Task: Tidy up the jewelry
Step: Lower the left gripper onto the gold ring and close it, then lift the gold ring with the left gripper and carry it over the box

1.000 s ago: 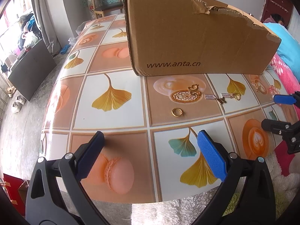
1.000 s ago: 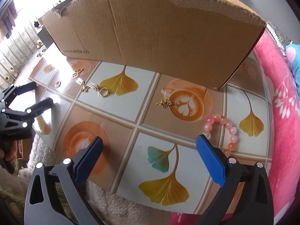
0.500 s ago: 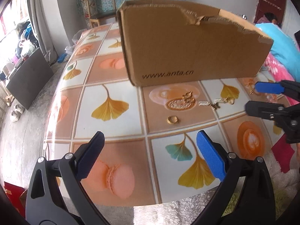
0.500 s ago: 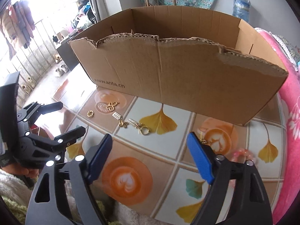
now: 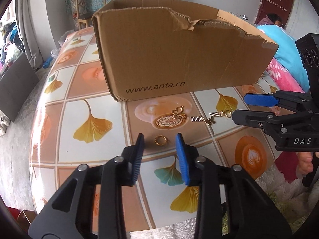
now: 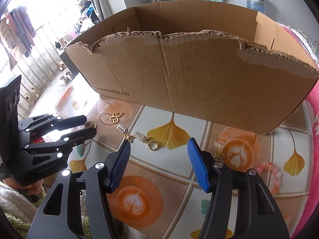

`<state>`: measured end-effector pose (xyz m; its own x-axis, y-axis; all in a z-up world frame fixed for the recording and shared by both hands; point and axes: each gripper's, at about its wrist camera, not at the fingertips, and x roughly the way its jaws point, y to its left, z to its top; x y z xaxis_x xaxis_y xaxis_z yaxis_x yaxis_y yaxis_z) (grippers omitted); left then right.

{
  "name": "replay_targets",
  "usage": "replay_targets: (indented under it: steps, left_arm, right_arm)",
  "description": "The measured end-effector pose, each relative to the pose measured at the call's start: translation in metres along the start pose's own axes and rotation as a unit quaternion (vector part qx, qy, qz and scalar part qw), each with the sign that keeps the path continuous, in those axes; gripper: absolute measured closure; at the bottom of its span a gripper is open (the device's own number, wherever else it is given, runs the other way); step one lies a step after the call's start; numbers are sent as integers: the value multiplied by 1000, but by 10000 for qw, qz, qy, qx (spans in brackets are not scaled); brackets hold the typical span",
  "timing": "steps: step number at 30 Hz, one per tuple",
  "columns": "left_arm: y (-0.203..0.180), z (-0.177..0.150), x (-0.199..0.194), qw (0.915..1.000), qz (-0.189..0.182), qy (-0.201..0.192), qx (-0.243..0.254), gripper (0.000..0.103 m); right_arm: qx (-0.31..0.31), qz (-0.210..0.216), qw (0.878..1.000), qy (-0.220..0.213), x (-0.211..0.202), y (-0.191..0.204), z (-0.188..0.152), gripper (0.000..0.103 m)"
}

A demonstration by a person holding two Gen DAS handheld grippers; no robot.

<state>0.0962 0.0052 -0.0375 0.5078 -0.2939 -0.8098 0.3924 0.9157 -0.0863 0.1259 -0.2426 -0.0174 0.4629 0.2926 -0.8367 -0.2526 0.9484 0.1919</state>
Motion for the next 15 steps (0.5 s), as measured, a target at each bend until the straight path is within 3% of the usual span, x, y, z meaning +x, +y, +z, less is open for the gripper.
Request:
replay_targets:
  steps: [7,15]
  left_arm:
    - [-6,3,2,9997,112,70,218,88]
    - [-12,5,5,9988,202,65,437,92]
  right_arm:
    - [26,17,10000,4,2,-4,1,49]
    - [-33,15,10000,-24,3,-4,0,51]
